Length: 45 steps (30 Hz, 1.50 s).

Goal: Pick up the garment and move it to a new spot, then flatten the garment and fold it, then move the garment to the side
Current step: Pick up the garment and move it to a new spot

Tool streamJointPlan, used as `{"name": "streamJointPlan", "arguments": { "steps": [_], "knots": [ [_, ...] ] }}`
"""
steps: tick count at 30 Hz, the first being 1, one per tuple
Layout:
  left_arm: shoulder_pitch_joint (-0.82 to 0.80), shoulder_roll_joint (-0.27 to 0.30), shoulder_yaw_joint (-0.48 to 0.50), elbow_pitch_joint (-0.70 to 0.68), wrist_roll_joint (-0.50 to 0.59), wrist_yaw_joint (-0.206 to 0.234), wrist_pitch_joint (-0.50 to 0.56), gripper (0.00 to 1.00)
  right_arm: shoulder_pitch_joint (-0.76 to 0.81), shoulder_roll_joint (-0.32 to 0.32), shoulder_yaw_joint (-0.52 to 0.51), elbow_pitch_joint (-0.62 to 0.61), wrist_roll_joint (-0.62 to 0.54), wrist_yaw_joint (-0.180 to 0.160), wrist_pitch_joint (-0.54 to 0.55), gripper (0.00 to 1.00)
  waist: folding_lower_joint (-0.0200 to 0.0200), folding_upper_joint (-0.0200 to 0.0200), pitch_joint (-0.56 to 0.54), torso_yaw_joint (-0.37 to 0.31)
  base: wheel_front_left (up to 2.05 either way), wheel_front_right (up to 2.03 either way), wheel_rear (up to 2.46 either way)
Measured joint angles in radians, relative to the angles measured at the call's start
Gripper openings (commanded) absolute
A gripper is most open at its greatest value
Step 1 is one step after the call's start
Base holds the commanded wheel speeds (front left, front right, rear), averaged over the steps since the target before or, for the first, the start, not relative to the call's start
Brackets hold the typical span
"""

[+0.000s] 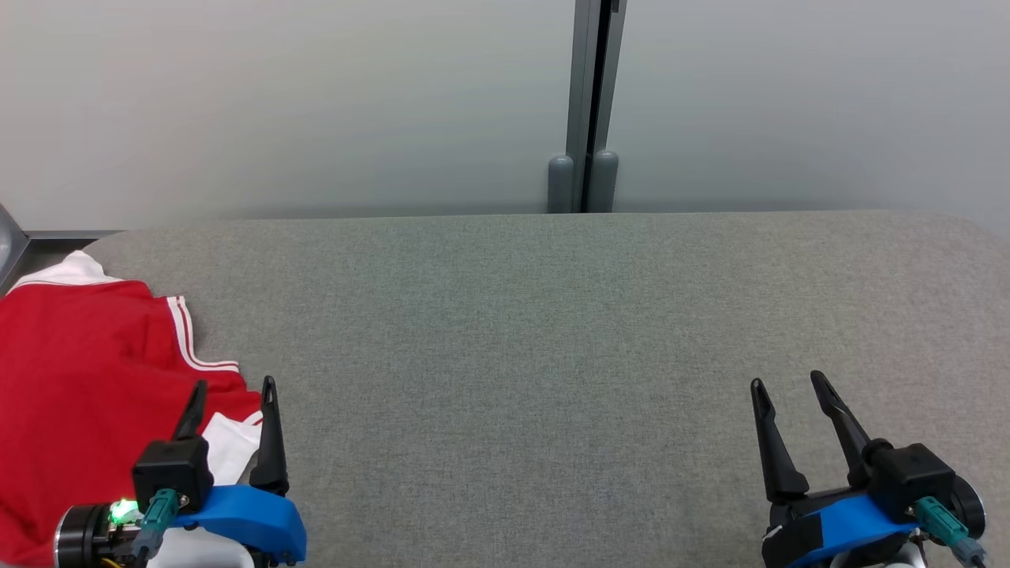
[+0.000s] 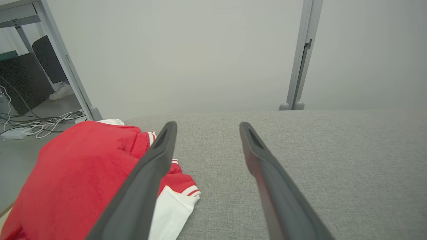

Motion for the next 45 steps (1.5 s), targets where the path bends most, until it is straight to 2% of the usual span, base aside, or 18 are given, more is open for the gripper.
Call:
{"name": "streamJointPlan", "arguments": {
  "steps": [5,11,34,45],
  "knots": [
    [0.000,0.004,-0.002,0.002,-0.006,0.005,-0.003,1.00,0.001,0.000,-0.004,-0.006,0.000,0.000,0.002,1.00,0.0000,0.0000,-0.004,0.010,0.00,0.00,0.00],
    [0.000,0.012,0.002,0.002,-0.011,0.009,-0.007,1.00,0.002,0.000,-0.002,-0.006,0.009,0.000,0.001,1.00,0.0000,0.0000,-0.014,0.054,0.00,0.00,0.00],
    [0.062,0.045,0.041,-0.047,-0.034,0.051,-0.032,1.00,0.022,0.000,0.011,0.003,0.030,0.000,-0.007,1.00,0.0000,0.0000,-0.030,0.342,0.00,0.00,0.00],
    [0.081,0.063,0.049,-0.087,-0.042,0.062,-0.023,1.00,0.023,0.000,0.018,0.011,0.038,0.000,-0.010,1.00,0.0001,0.0000,-0.020,0.414,0.00,0.00,0.00]
  ]
}}
